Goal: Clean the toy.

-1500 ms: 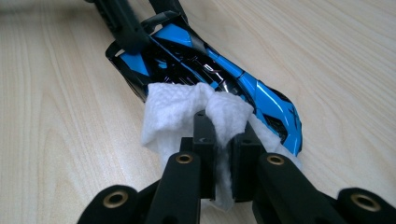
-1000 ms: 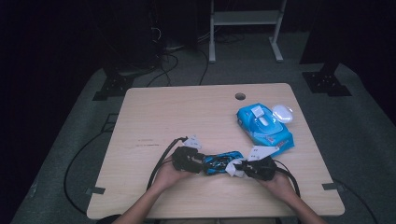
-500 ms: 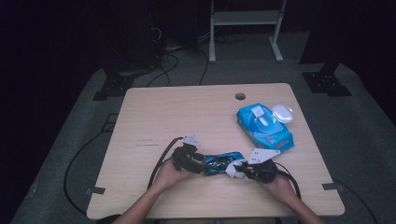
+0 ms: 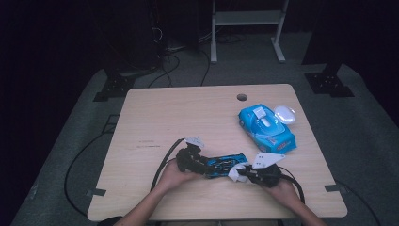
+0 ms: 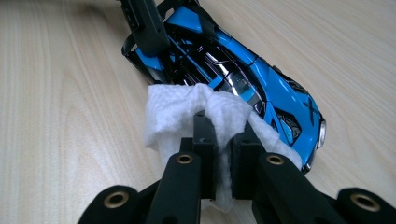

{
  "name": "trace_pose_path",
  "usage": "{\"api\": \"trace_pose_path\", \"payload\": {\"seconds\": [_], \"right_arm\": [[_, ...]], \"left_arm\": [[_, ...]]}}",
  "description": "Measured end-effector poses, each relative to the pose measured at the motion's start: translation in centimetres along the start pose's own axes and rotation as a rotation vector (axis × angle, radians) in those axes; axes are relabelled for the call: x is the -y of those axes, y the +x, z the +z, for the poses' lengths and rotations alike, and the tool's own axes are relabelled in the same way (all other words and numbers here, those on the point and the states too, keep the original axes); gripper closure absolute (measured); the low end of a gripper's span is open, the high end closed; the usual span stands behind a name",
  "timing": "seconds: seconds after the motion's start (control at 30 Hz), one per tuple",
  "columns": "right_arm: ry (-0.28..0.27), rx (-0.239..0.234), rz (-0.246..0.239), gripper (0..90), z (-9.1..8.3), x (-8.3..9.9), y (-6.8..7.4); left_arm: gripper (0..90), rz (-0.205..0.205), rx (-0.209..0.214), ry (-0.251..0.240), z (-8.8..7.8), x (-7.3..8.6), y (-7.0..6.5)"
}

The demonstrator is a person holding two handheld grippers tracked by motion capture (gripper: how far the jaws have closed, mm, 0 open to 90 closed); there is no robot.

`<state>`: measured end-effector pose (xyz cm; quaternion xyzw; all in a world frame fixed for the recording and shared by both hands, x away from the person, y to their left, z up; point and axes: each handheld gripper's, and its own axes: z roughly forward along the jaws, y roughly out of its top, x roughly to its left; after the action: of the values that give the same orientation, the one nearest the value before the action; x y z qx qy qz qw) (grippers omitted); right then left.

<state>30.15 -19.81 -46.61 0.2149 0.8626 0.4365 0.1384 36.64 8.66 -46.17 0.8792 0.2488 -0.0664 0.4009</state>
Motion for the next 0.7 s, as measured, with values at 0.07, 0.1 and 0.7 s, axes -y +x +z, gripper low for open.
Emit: {"api": "trace_pose_path", "payload": {"seconds": [0.07,0.1,0.7], "right_arm": [[0.009,-0.004,-0.001,82.7,-0.1,-0.1,0.1],[0.009,-0.004,-0.001,82.7,-0.1,-0.1,0.1],[-0.042,0.014,0.093,81.8,-1.1,-3.6,-1.4]], "left_arm": [[42.1,0.049,-0.043,0.001,-0.1,0.0,-0.8],[42.5,0.049,-0.043,0.001,-0.1,0.0,-0.8],[46.3,0.284,-0.104,-0.008,-0.9,0.7,-2.8]]}}
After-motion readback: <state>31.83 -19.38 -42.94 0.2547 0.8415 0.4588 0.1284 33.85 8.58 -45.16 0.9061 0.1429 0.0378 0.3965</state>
